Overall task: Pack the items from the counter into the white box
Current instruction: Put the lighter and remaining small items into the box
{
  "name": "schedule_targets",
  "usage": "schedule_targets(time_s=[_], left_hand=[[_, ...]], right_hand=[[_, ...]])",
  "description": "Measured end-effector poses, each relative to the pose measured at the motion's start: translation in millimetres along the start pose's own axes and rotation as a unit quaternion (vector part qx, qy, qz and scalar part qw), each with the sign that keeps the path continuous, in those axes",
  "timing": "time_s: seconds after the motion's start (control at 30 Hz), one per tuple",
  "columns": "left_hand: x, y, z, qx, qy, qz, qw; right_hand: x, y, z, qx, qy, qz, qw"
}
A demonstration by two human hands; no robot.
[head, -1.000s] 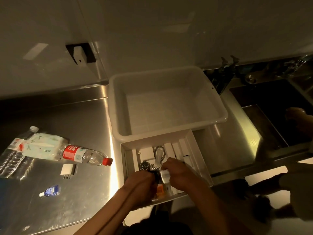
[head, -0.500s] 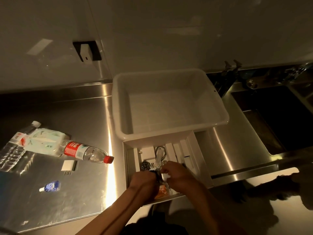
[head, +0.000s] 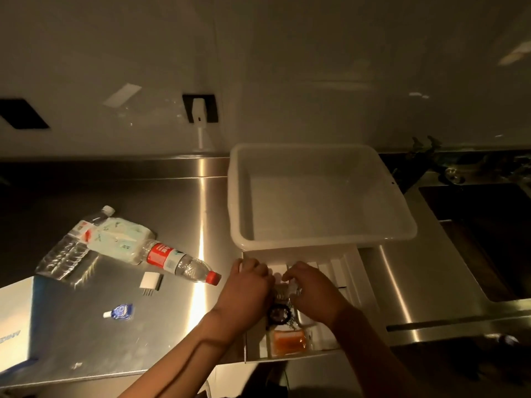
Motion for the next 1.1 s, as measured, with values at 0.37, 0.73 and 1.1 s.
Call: schedule_targets(time_s=[0.37,0.73,1.1], left_hand=[[135.1,71.7,50.5,-0.056,0.021,0.143,0.988],[290.3,211.7,16.2,-0.009,0.067,0.316,0.946],[332.5,249.1,-46.9,0.050,0.105,0.322,0.939]], right_hand=[[140.9,-42.9,-14.5,-0.023,-0.013,0.134,0.991],[241.6,-74.8,-160.0,0.098,-0.013,0.142,0.985],[285.1,-122.4,-241.5,0.096,0.130,0.165,0.973]])
Point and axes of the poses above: each hand's wrist, its own y-axis away from the middle knuckle, its own z-axis out of the back of the hand, x = y × z, the point moved 10 cm from there along -y, towards the middle knuckle, and after that the axes turned 3 degrees about -x, right-handed, at the moved point
